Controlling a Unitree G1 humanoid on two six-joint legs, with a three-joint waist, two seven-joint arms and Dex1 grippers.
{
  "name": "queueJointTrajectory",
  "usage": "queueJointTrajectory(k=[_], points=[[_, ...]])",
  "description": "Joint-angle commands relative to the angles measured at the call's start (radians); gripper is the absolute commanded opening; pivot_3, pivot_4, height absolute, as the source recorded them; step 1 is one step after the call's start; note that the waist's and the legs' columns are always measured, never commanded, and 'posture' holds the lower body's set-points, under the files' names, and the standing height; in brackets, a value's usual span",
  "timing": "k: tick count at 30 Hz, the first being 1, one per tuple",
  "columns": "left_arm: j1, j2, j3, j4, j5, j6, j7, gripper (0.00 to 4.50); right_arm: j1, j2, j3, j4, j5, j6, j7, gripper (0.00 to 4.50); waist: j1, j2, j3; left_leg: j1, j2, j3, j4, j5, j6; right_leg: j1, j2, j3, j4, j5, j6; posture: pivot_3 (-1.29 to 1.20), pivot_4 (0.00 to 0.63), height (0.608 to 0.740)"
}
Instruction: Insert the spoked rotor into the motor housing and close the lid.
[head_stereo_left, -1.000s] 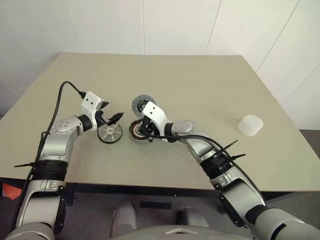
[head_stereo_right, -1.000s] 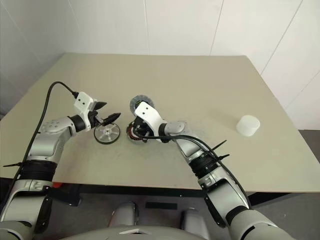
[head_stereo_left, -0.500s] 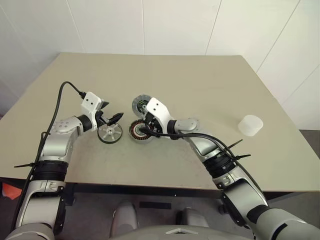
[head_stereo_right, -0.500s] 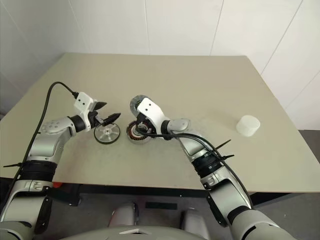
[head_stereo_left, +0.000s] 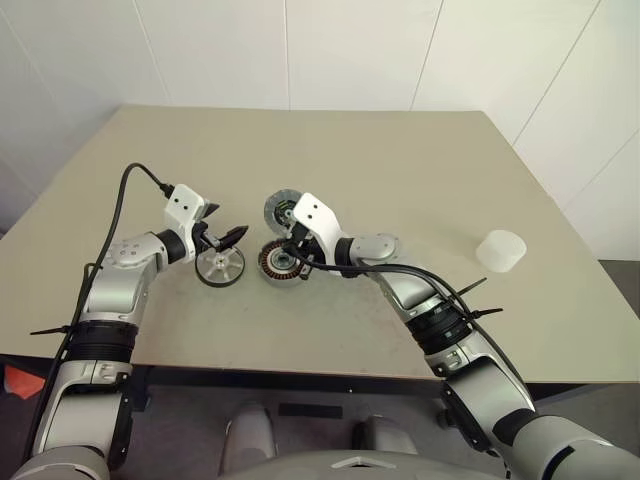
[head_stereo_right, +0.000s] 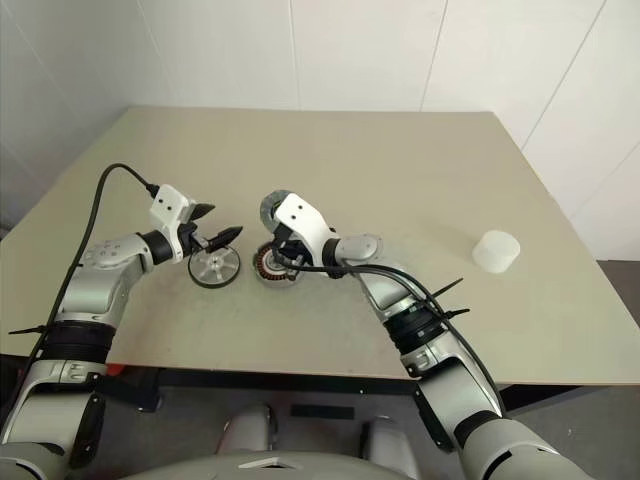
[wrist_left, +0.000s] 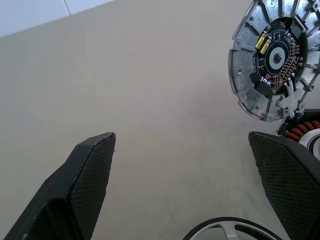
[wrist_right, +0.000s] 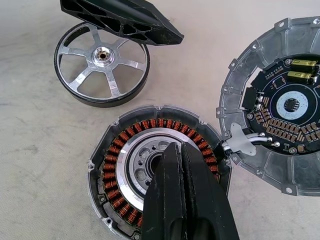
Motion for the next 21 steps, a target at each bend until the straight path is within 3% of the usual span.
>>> queueJointTrajectory(k=[1,10,21], points=[[-0.018,0.007,0.004,-0.018,-0.003,-0.015,-0.002,4.50,0.005,0.016,-0.002,0.010,0.003,-0.004,-0.012,0.04,0.000,0.000,0.000,0.000,0.000,0.000,0.000,0.000,0.000,0.000,0.000,0.000,0.000,0.000,0.000,0.00,0.000,0.740],[-0.014,0.013,0.007,-0.021,-0.001,-0.012,-0.002,4.50,0.014,0.028,-0.007,0.068,-0.008,-0.013,-0.035,0.04,0.000,0.000,0.000,0.001,0.000,-0.001,0.000,0.000,-0.001,0.001,0.000,-0.001,0.000,0.000,0.000,0.00,0.000,0.740],[-0.009,0.011,0.005,-0.025,-0.001,-0.011,-0.003,4.50,-0.039,0.036,-0.008,-0.023,0.007,0.012,-0.013,0.04,0.000,-0.001,0.000,0.000,0.000,-0.002,0.000,0.001,-0.002,0.002,0.000,-0.003,0.000,0.000,-0.001,0.00,0.000,0.740]])
